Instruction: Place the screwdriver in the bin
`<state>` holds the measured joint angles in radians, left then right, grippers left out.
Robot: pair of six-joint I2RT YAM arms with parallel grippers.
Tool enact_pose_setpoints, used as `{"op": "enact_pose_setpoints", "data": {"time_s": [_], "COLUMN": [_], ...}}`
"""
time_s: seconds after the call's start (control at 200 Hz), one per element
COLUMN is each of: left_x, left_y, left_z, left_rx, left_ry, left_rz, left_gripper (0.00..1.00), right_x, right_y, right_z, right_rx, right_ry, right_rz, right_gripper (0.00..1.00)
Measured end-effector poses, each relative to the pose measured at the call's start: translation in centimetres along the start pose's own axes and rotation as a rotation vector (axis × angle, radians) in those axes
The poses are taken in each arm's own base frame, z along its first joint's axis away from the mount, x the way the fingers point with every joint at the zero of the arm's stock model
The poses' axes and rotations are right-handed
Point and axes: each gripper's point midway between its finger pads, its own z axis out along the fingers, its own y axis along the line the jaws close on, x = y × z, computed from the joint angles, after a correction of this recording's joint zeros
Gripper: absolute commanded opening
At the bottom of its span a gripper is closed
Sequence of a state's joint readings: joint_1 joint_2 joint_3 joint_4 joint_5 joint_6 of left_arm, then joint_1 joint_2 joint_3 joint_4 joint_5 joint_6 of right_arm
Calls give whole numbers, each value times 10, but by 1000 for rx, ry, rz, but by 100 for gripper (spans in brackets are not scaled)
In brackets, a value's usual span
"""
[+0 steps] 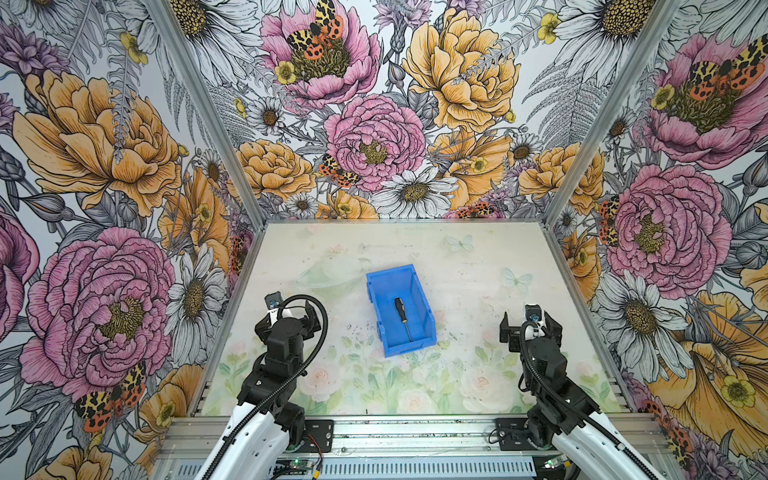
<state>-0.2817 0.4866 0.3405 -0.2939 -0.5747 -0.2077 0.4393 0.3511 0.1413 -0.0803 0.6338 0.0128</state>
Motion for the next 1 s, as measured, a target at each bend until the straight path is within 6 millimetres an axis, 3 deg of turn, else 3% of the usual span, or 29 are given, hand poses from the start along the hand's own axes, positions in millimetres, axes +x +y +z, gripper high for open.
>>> {"op": "enact_pose_setpoints", "data": {"time_s": [0.165, 0.45, 0.621, 1.001], "left_x": [18, 29, 22, 14], "left_y": [11, 20, 20, 19], "left_z": [9, 28, 36, 53], "left_rx": [-43, -90, -77, -81], "left_ry": [15, 16, -34, -71], "left_rz": [51, 60, 15, -5], "left_gripper": [99, 99, 99, 99], "right_x": [13, 44, 36, 17], "right_y": [-8, -4, 8, 11], "right_z": [16, 50, 70, 101], "right_rx": [28, -19, -84, -93], "right_ry": [60, 214, 213, 224], "right_rz": [23, 23, 23, 62], "right_gripper": [100, 99, 99, 99]}}
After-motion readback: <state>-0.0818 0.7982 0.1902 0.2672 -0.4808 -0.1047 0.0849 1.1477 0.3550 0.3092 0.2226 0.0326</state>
